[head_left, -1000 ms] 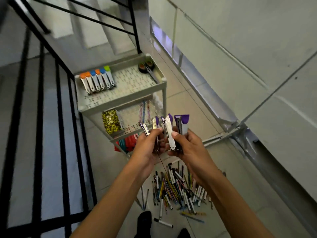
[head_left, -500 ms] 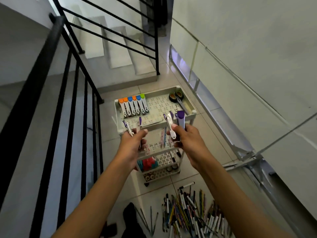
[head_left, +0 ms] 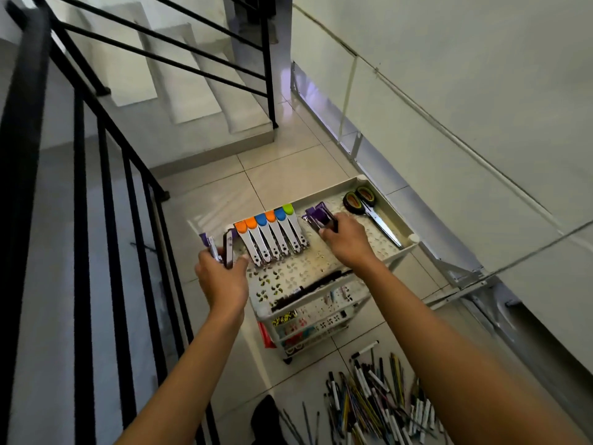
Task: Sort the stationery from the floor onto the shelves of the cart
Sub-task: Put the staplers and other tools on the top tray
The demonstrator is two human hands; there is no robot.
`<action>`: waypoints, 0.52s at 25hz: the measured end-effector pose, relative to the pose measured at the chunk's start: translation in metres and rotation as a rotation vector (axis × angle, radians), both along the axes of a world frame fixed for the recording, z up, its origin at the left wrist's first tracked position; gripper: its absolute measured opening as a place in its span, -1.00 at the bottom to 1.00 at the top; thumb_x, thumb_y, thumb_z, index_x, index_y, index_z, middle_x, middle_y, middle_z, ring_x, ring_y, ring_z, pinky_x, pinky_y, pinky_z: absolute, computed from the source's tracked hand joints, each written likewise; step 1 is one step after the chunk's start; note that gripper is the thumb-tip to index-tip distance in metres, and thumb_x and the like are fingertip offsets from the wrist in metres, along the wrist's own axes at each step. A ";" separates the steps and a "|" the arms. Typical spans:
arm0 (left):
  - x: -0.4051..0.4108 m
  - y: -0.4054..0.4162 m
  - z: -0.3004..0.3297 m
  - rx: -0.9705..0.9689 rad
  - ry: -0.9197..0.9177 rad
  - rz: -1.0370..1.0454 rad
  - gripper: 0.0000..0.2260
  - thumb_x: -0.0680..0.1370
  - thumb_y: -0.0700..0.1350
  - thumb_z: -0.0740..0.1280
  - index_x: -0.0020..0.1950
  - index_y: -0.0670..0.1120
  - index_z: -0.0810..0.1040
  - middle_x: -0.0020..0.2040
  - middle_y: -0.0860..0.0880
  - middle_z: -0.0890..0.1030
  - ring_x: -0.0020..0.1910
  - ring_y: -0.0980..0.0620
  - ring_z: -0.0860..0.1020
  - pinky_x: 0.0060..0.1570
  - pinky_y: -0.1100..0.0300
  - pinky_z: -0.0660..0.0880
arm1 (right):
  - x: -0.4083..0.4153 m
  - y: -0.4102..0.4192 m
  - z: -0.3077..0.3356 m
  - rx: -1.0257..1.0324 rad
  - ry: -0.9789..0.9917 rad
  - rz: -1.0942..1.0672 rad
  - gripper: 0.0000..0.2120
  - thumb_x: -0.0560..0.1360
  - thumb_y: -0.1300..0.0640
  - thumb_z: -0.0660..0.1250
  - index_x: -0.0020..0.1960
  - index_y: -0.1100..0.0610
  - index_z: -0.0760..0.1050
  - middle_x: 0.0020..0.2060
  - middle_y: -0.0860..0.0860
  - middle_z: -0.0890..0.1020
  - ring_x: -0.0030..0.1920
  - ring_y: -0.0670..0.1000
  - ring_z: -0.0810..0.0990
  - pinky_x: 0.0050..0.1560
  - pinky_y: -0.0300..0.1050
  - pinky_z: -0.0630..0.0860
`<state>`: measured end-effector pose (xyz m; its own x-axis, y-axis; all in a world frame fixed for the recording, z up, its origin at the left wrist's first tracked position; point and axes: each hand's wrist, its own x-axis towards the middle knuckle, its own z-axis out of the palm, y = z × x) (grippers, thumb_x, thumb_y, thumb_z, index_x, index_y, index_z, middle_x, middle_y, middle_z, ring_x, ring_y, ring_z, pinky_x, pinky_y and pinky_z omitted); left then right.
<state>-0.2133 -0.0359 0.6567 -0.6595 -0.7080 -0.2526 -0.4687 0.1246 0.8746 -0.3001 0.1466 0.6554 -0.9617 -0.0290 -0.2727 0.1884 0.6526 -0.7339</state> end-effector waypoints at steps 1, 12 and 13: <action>-0.003 -0.004 -0.004 -0.020 -0.015 0.007 -0.65 0.49 -0.15 0.42 0.19 -0.18 0.39 0.19 -0.17 0.45 0.02 -0.09 0.50 -0.09 0.10 0.41 | -0.006 -0.005 -0.005 0.011 -0.006 -0.007 -0.83 0.57 0.13 0.28 0.08 0.22 0.44 0.01 0.16 0.54 -0.06 0.08 0.47 -0.13 -0.11 0.35; -0.003 -0.014 -0.021 0.135 0.027 -0.077 -0.83 0.53 -0.16 0.37 0.05 -0.09 0.41 -0.03 -0.10 0.53 -0.11 -0.02 0.49 -0.20 0.18 0.37 | -0.017 -0.031 -0.016 -0.047 0.006 -0.109 -0.80 0.53 0.07 0.34 0.10 0.14 0.49 -0.07 0.04 0.61 -0.07 0.06 0.58 -0.04 -0.03 0.53; -0.002 -0.015 -0.022 0.137 0.029 -0.083 -0.83 0.53 -0.16 0.37 0.05 -0.09 0.41 -0.02 -0.11 0.53 -0.11 -0.03 0.50 -0.17 0.17 0.37 | -0.019 -0.029 -0.016 -0.056 0.001 -0.110 -0.81 0.54 0.07 0.33 0.09 0.14 0.49 -0.06 0.05 0.61 -0.07 0.05 0.58 -0.07 -0.04 0.54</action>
